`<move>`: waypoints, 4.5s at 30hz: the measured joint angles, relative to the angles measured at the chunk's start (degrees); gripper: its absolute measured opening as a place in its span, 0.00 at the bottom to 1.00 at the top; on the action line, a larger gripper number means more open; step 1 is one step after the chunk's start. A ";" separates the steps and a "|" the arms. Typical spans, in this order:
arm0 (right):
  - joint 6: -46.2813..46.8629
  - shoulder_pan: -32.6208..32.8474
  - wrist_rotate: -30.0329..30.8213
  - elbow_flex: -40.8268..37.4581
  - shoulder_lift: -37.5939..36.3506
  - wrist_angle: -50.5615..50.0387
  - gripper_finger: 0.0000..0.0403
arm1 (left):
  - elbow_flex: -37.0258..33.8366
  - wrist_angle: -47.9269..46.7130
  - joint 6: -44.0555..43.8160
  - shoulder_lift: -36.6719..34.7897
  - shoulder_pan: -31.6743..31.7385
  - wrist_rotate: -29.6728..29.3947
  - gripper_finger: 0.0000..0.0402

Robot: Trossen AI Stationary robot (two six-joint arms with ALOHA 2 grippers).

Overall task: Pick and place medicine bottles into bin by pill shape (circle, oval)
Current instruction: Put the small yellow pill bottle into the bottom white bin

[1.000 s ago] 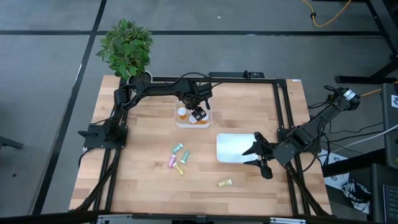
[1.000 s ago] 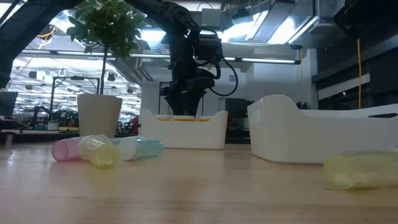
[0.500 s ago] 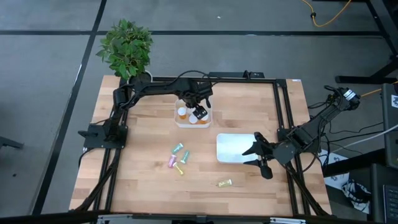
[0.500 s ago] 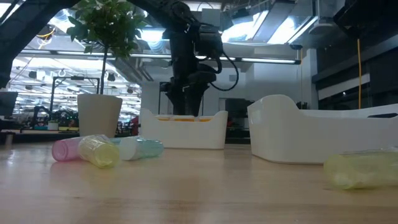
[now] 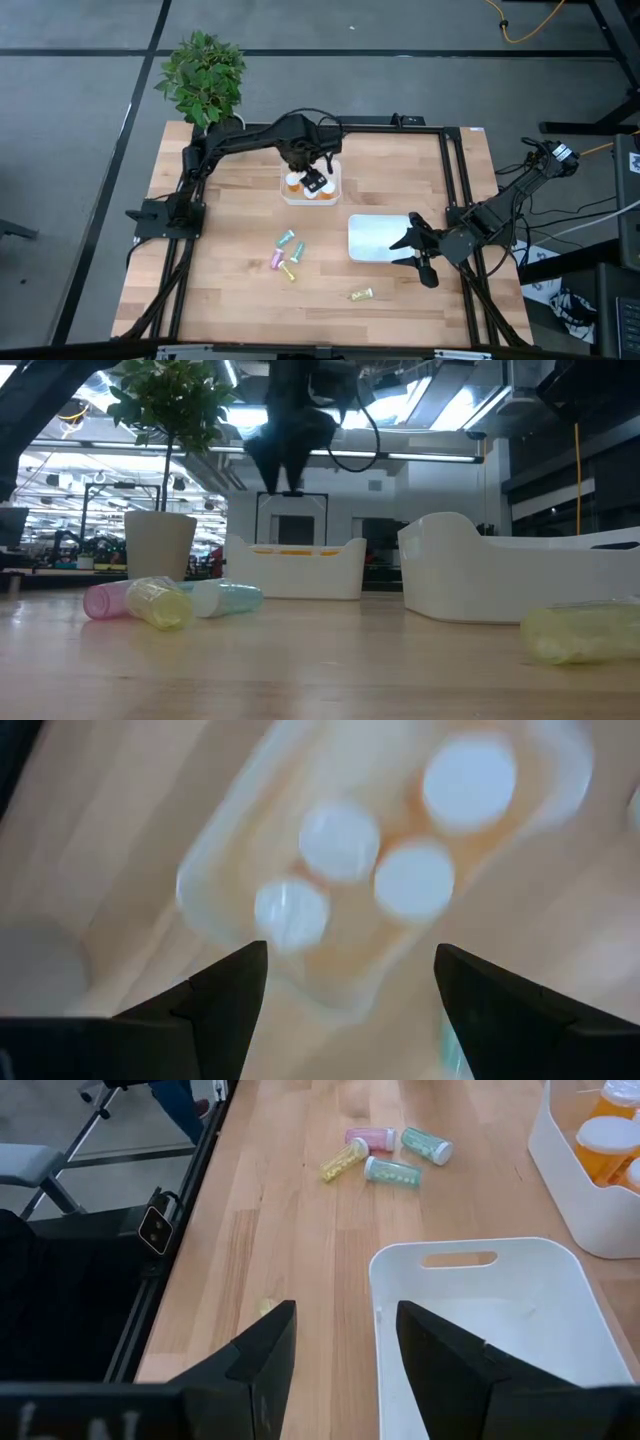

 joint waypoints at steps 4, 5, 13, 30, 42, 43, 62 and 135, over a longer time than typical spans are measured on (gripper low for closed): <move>0.00 0.00 0.00 0.00 0.00 0.05 0.44 | 0.59 -2.99 1.08 -0.34 -3.18 0.51 0.70; 0.00 0.01 0.00 0.00 0.00 0.10 0.44 | 0.43 -2.98 2.32 -0.58 -4.07 1.42 0.70; 1.68 0.01 1.44 0.00 0.34 0.15 0.44 | 0.46 -3.17 14.52 -2.32 -12.95 5.02 0.70; 4.56 0.01 1.51 0.00 3.97 0.73 0.44 | -5.68 -3.09 2.12 -22.26 -31.82 -9.20 0.70; 4.29 0.01 1.55 0.00 4.00 2.40 0.44 | -42.66 13.59 -11.98 -53.14 -39.09 -16.65 0.70; 4.22 0.01 1.55 0.00 4.00 2.52 0.44 | -46.28 16.82 -11.63 -55.81 -39.27 -16.89 0.70; -5.35 -6.36 -1.90 0.01 6.32 29.18 0.44 | -81.72 59.45 3.10 -77.66 -35.14 -25.58 0.70; 16.85 6.40 -5.29 6.08 37.32 9.69 0.44 | -84.68 63.34 1.14 -77.13 -35.14 -25.29 0.70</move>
